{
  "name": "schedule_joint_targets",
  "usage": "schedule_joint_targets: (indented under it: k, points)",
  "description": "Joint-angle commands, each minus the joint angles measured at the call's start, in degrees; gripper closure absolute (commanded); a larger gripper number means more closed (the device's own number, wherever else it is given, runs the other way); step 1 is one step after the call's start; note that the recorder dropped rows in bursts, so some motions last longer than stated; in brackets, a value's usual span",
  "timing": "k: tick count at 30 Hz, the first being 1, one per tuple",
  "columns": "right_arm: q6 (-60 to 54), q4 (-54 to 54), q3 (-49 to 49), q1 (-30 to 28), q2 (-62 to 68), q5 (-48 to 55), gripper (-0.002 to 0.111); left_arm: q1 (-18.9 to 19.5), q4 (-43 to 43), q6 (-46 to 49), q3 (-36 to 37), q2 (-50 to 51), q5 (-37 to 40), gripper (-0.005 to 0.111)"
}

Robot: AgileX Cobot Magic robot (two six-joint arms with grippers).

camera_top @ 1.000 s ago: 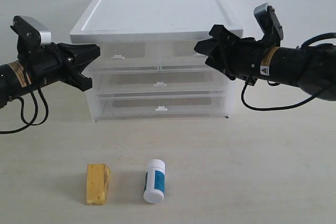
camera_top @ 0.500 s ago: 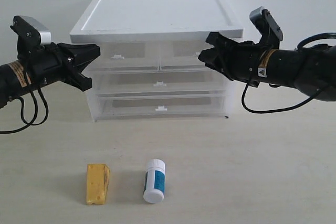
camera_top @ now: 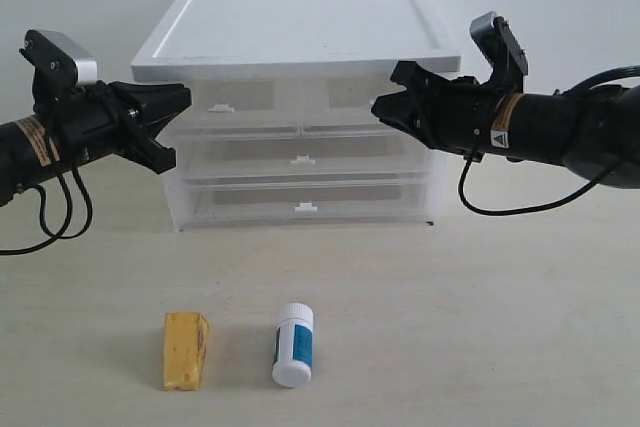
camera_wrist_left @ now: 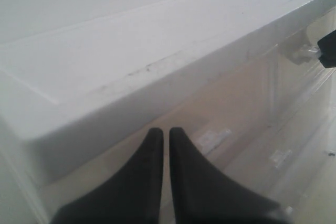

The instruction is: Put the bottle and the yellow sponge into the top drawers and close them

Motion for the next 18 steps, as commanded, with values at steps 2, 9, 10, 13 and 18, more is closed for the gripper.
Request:
schedule_joint_targets:
  k: [2,9,10,13,18]
  points:
    - [2.3,-1.8,-1.5,-0.1,1.1,-1.1,0.108,-0.2,-0.3,0.1,-0.4,0.0,-0.4,0.103]
    - [2.9,-2.9,1.4,-0.1,1.1,-7.0,0.108,-0.2,-0.3,0.1,-0.4,0.0,-0.4,0.103]
    - [3.4,-4.0,1.8,-0.1,1.1,-7.9,0.108,-0.2,-0.3,0.1,-0.4,0.0,-0.4,0.103]
    - [4.5,-7.6,2.4,-0.1,1.1,-9.1,0.108,-0.2,-0.3,0.1,-0.4,0.0,-0.4,0.103]
    - [6.5,-12.8,2.4,-0.2,1.0,-10.0,0.108,-0.2,-0.3,0.1,-0.4,0.0,-0.4,0.103]
